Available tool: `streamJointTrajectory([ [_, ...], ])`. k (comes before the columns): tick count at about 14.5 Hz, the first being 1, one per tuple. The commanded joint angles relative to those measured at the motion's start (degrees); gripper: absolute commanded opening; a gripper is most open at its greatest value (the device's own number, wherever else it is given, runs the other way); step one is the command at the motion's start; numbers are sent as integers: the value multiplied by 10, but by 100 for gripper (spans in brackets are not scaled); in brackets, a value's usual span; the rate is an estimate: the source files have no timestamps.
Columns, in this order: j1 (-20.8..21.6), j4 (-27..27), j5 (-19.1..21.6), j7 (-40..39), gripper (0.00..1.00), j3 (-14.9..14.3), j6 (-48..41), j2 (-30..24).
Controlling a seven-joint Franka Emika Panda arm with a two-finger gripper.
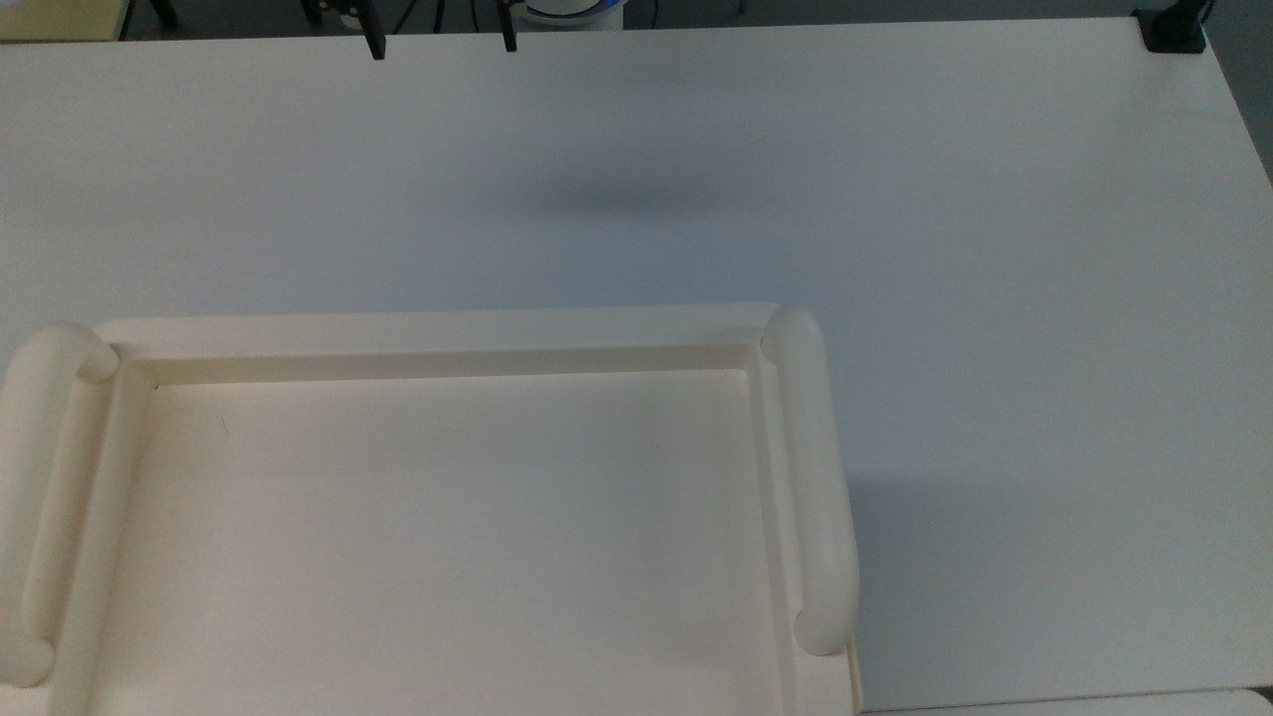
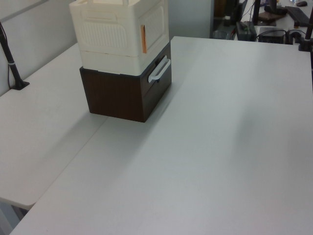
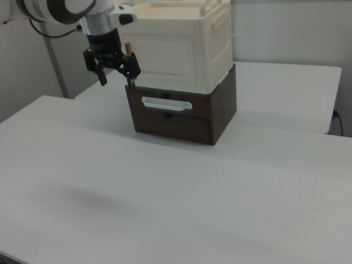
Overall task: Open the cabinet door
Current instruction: 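Move the gripper toward the orange tab on the cream cabinet door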
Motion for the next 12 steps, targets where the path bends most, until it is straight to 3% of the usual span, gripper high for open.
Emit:
streamJointTrajectory([
  [1, 33, 25, 13, -5, 100, -3, 125, 55],
  [3, 43, 40, 37, 9, 100, 0, 205, 84],
  [7, 65, 55, 34, 30, 100, 1, 318, 120],
  [12, 80, 120, 31, 72, 100, -2, 383, 184],
])
